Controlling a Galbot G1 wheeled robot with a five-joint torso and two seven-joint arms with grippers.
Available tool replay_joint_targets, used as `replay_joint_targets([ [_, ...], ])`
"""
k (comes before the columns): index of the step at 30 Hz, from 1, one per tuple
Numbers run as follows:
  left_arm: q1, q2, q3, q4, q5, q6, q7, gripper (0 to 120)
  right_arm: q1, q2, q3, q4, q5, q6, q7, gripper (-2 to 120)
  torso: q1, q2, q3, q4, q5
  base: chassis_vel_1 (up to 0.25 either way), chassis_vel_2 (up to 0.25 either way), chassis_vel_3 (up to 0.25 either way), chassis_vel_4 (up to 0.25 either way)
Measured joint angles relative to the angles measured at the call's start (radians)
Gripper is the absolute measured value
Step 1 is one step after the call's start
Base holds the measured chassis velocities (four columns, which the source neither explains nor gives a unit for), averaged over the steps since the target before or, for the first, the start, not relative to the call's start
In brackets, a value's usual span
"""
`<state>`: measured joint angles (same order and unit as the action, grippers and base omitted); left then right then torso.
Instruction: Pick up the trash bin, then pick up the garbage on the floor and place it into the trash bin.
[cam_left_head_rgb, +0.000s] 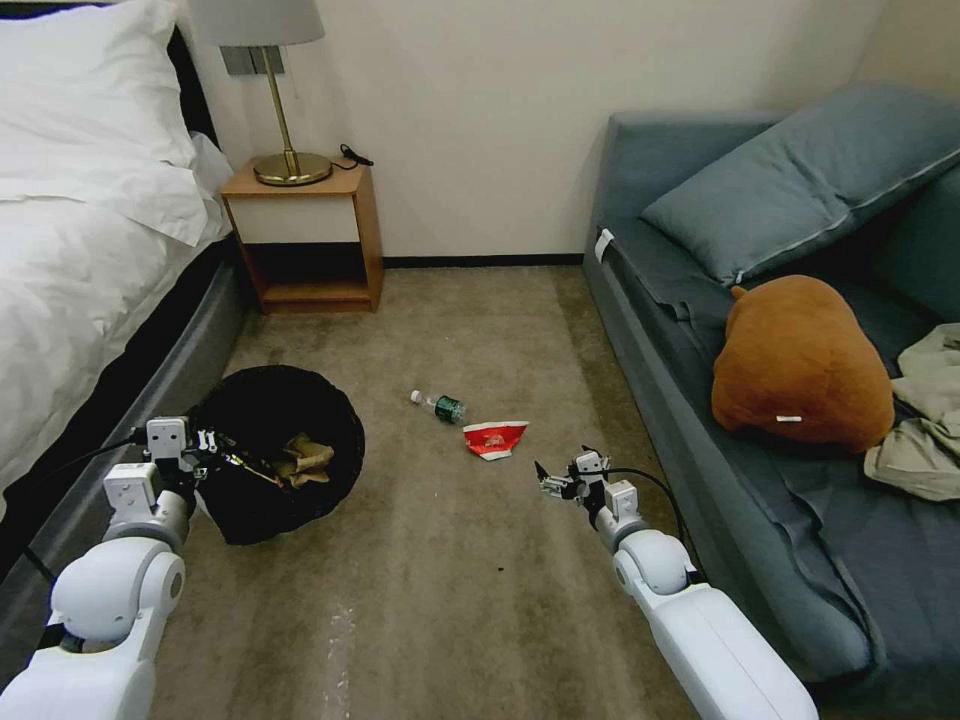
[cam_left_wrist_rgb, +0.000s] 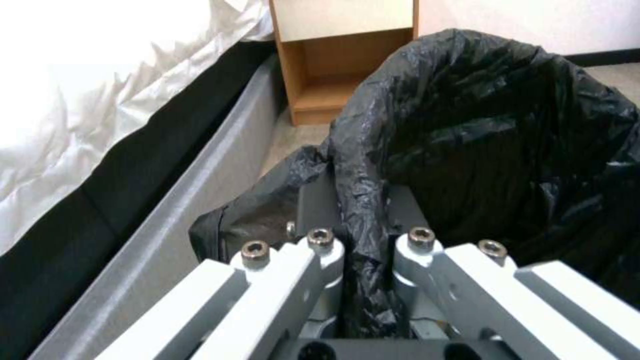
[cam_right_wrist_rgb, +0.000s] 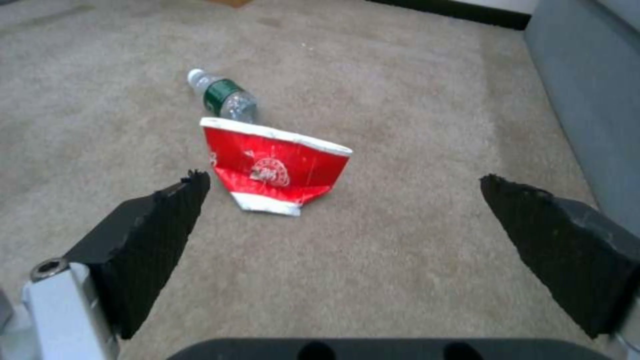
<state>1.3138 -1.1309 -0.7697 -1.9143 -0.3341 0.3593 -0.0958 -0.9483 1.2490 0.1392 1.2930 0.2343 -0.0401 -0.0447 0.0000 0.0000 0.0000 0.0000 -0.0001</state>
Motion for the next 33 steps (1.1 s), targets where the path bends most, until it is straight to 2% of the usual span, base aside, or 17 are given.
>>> replay_joint_targets([
  [33, 0.012, 0.006, -0.010, 0.013, -0.004, -0.011, 0.008, 4, 0.012, 0.022, -0.011, -0.044, -0.025, 0.027, -0.003, 100, 0.000, 0.000, 0.000, -0.0001, 0.0000, -0.108, 0.104, 0.102, -0.109],
])
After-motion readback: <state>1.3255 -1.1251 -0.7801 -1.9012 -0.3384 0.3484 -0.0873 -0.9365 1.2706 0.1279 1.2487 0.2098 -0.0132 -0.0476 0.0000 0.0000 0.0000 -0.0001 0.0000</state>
